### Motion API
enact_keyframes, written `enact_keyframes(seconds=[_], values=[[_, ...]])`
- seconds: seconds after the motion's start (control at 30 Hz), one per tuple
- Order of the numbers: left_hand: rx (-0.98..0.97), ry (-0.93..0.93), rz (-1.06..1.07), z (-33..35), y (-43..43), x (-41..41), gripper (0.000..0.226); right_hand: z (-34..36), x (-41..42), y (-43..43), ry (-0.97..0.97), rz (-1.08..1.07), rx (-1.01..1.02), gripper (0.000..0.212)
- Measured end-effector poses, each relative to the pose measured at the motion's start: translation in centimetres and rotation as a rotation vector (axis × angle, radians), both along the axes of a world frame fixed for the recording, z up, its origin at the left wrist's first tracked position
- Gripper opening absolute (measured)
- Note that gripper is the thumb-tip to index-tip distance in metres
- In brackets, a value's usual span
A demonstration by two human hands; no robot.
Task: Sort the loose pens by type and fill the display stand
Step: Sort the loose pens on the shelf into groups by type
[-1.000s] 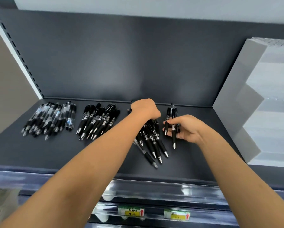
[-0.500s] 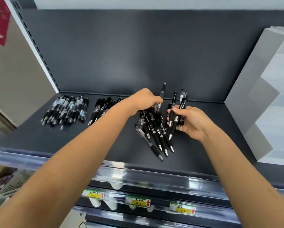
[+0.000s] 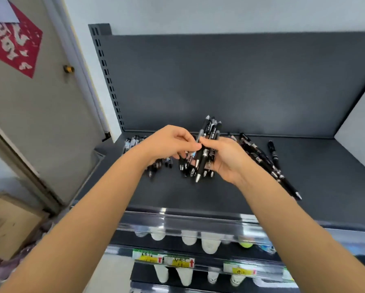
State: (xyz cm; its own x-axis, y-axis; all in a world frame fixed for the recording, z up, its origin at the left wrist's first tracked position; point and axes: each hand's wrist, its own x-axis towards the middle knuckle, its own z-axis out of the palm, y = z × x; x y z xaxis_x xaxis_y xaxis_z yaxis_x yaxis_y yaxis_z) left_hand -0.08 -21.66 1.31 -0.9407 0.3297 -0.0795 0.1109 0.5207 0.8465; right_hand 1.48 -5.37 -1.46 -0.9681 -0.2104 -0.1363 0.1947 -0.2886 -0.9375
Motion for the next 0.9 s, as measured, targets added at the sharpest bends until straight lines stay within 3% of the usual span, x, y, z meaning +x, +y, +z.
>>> enact_keyframes(seconds=[0.13,0.27,0.43,0.73,0.9], values=[[0.064,-0.055,-0.014,0.2,-4.5,-0.3,0.008,0.0,0.3,-4.7,-0.015,-0.028,0.007,0.016],[0.089,-0.093,0.019,0.2,-8.1,-1.0,0.026,-0.6,0.2,-6.8,-0.037,-0.056,0.089,0.011],[0.118,-0.113,0.17,-1.0,-10.8,-3.0,0.028,-1.4,-1.1,-7.4,-0.05,-0.072,0.174,0.007],[-0.188,-0.169,0.275,-3.0,-11.4,-6.6,0.013,-2.0,-4.4,-8.4,-0.069,-0.046,0.153,0.009],[-0.321,-0.134,0.227,-3.3,-11.8,-6.8,0.037,-2.1,-4.8,-9.2,-0.113,-0.02,0.136,0.009]])
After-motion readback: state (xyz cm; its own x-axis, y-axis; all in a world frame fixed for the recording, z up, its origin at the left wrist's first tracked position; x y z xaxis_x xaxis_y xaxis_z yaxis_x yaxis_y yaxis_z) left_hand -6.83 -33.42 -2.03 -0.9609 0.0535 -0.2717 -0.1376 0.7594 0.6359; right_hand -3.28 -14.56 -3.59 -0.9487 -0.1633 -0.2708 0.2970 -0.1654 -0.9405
